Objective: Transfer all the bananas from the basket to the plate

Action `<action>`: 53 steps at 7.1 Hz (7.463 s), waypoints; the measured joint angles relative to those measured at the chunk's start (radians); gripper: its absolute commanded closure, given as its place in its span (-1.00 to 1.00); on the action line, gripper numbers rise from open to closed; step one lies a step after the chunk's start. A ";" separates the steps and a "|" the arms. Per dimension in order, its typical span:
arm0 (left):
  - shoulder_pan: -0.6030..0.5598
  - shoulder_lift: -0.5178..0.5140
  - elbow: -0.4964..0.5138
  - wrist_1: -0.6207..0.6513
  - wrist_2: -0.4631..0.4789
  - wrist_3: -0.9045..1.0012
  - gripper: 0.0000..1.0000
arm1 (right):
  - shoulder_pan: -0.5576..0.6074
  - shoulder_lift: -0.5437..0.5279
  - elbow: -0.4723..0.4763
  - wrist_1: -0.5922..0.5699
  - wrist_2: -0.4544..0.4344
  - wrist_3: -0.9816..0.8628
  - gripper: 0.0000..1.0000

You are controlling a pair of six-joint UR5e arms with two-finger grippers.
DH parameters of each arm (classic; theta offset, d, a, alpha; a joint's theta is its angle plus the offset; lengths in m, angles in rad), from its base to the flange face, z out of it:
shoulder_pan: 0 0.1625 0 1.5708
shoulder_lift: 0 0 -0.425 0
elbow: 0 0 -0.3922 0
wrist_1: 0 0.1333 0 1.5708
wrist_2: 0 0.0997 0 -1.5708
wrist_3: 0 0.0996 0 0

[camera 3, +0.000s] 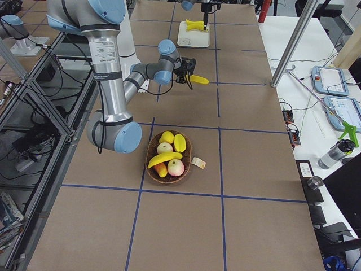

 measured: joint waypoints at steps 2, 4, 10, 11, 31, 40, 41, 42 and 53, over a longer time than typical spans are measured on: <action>0.103 -0.135 0.002 -0.001 0.021 -0.222 -1.00 | -0.068 0.137 -0.068 -0.061 -0.085 0.041 0.93; 0.155 -0.211 -0.006 -0.007 0.044 -0.365 -1.00 | -0.103 0.192 -0.129 0.000 -0.149 0.073 0.93; 0.313 -0.329 0.010 -0.013 0.205 -0.491 -0.66 | -0.163 0.249 -0.254 0.274 -0.192 0.102 0.93; 0.327 -0.335 0.013 -0.013 0.221 -0.499 -0.56 | -0.170 0.259 -0.254 0.275 -0.197 0.103 0.93; 0.245 -0.228 -0.050 0.150 0.230 -0.478 0.95 | 0.065 0.134 -0.020 -0.268 0.163 -0.030 -0.99; 0.075 -0.122 -0.294 0.948 0.333 0.203 0.94 | 0.205 0.061 0.125 -0.636 0.296 -0.352 -0.99; 0.010 -0.057 -0.289 0.875 0.286 0.200 0.94 | 0.210 0.044 0.139 -0.643 0.297 -0.371 -0.99; -0.034 0.005 -0.284 0.795 0.256 0.162 0.94 | 0.213 0.038 0.144 -0.645 0.297 -0.378 -0.99; -0.047 0.269 0.208 -0.175 0.238 -0.166 -1.00 | 0.213 0.034 0.160 -0.646 0.295 -0.377 -0.99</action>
